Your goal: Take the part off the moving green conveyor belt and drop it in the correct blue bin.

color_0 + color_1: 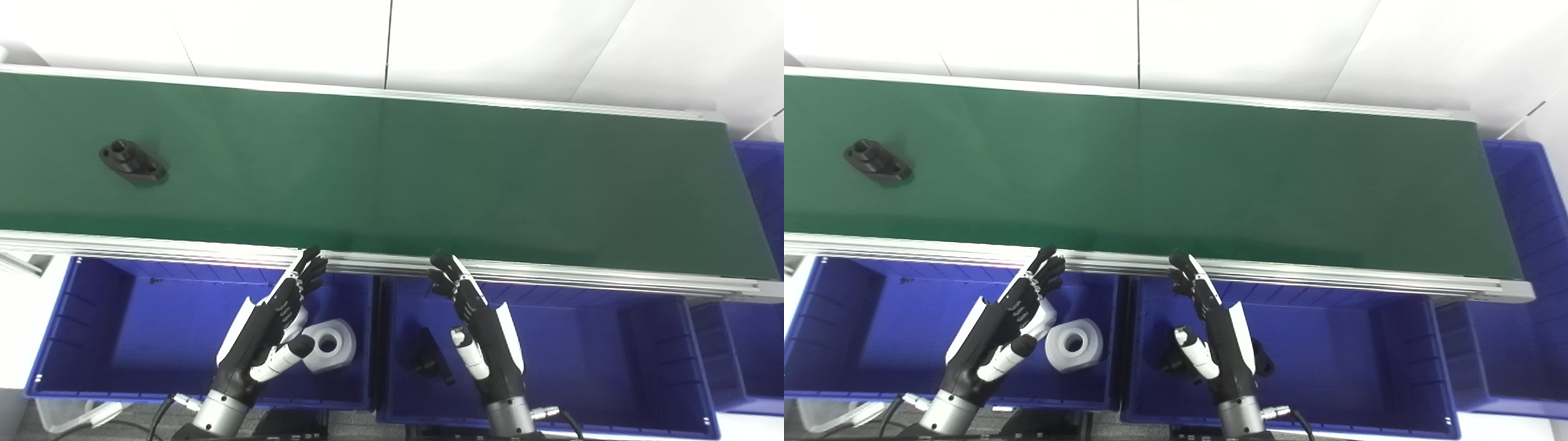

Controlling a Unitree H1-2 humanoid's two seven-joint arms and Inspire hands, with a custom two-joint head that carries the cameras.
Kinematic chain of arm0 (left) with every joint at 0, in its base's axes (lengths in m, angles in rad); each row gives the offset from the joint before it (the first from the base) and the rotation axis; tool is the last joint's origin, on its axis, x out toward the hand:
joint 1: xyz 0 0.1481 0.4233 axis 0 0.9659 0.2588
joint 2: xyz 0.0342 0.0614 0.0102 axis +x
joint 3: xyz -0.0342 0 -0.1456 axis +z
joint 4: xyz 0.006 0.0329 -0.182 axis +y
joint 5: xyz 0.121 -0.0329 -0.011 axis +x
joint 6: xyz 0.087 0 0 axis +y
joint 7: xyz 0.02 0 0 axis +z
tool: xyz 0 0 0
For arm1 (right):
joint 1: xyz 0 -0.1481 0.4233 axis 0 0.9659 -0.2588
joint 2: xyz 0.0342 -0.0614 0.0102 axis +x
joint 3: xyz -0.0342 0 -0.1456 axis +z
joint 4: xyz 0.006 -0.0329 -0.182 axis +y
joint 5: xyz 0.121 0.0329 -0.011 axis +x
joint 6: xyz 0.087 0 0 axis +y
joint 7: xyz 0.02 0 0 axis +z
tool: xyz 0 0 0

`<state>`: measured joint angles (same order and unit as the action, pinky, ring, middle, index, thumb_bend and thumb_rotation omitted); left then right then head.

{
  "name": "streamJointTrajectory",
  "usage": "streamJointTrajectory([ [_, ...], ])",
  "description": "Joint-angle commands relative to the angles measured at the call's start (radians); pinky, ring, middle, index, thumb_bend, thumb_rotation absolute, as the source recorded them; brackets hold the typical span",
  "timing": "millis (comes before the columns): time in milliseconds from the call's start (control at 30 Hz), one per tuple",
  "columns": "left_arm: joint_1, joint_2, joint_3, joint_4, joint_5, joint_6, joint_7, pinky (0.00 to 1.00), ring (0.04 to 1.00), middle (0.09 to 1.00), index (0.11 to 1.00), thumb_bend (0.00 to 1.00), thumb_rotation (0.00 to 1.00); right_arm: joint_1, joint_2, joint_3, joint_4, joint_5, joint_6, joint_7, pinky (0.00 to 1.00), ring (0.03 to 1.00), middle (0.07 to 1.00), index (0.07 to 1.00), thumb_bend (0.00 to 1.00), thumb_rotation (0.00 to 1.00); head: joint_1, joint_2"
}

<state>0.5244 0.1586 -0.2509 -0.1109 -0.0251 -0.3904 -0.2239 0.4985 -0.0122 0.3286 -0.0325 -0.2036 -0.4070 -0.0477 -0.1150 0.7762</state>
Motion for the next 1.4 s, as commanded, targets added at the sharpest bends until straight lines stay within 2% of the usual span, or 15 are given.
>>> streamJointTrajectory([
  [0,-0.004,0.008,-0.001,-0.021,-0.005,-0.022,-0.011,0.93,0.952,0.951,0.971,0.72,0.78,-0.004,0.007,0.002,-0.015,0.002,-0.037,0.009,0.82,0.857,0.899,0.915,0.86,0.99,0.001,0.001],
  [167,-0.001,0.007,-0.002,-0.023,-0.011,-0.013,-0.010,0.93,0.957,0.954,0.971,0.73,0.77,-0.003,0.009,0.002,-0.014,-0.005,-0.039,0.006,0.81,0.853,0.897,0.914,0.86,0.99,-0.001,0.000],
  [433,0.000,0.002,0.001,-0.015,-0.008,-0.035,-0.003,0.91,0.943,0.944,0.965,0.73,0.77,-0.003,0.010,0.002,-0.014,0.005,-0.037,0.008,0.82,0.855,0.895,0.911,0.86,0.98,-0.003,0.001],
  [567,0.000,0.005,-0.001,-0.023,-0.012,-0.018,-0.008,0.93,0.951,0.951,0.972,0.74,0.78,-0.003,0.010,0.001,-0.017,0.003,-0.036,0.007,0.82,0.855,0.895,0.912,0.86,0.98,-0.003,0.001],
  [733,-0.001,0.002,0.000,-0.016,-0.013,-0.042,-0.006,0.92,0.947,0.948,0.969,0.72,0.77,-0.003,0.010,0.002,-0.021,0.005,-0.029,0.010,0.82,0.861,0.894,0.914,0.87,0.98,-0.004,0.001],
  [1367,0.005,0.003,0.003,-0.027,-0.012,-0.023,-0.004,0.92,0.946,0.946,0.963,0.74,0.77,-0.002,0.015,0.003,-0.020,-0.003,-0.037,0.007,0.81,0.853,0.891,0.913,0.85,0.98,-0.008,0.002],
])
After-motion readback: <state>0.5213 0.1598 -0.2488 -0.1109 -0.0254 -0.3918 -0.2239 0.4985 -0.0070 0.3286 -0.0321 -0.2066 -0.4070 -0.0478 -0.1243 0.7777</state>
